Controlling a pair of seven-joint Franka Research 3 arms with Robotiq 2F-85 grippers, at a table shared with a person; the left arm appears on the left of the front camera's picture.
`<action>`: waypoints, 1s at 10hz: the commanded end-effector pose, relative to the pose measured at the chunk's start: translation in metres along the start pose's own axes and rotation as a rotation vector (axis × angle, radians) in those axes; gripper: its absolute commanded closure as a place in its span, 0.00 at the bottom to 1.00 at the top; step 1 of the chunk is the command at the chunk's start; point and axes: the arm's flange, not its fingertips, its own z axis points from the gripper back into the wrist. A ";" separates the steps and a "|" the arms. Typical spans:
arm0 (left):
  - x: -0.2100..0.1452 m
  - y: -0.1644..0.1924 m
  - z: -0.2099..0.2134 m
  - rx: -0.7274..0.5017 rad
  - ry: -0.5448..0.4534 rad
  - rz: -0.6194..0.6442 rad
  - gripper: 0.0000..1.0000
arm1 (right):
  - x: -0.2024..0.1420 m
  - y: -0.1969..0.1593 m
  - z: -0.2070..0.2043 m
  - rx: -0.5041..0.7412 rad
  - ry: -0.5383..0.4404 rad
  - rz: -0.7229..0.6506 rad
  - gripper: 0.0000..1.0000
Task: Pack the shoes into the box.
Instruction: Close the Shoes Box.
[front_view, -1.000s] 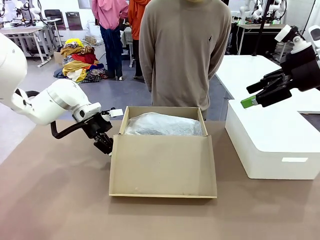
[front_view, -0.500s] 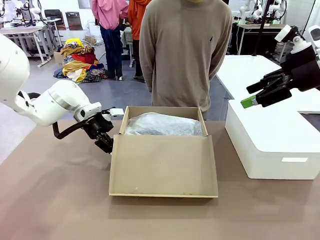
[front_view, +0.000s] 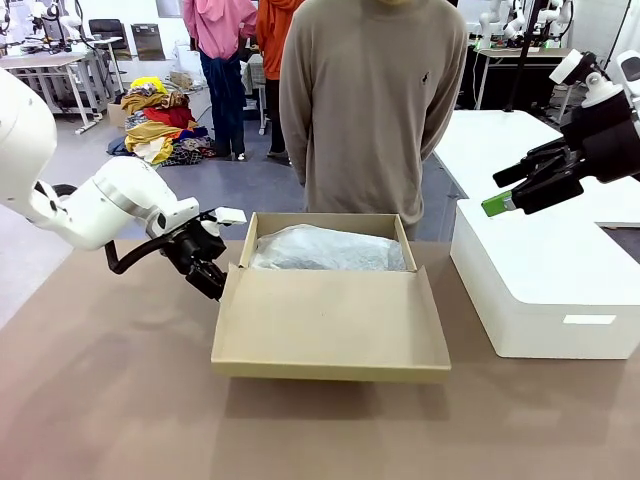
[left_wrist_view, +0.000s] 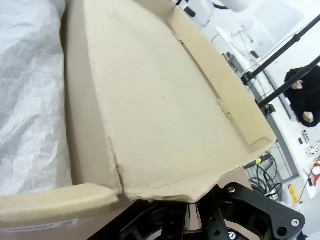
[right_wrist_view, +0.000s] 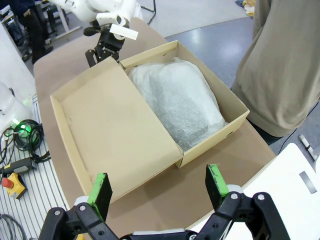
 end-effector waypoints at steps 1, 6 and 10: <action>0.003 -0.005 0.008 -0.035 -0.083 -0.026 1.00 | 0.001 -0.004 -0.001 0.015 -0.027 0.020 0.00; 0.018 -0.026 0.022 0.025 -0.269 -0.045 1.00 | 0.001 -0.004 -0.001 0.015 -0.027 0.020 0.00; 0.031 -0.049 0.033 0.217 -0.363 -0.053 1.00 | 0.001 -0.004 -0.001 0.015 -0.027 0.020 0.00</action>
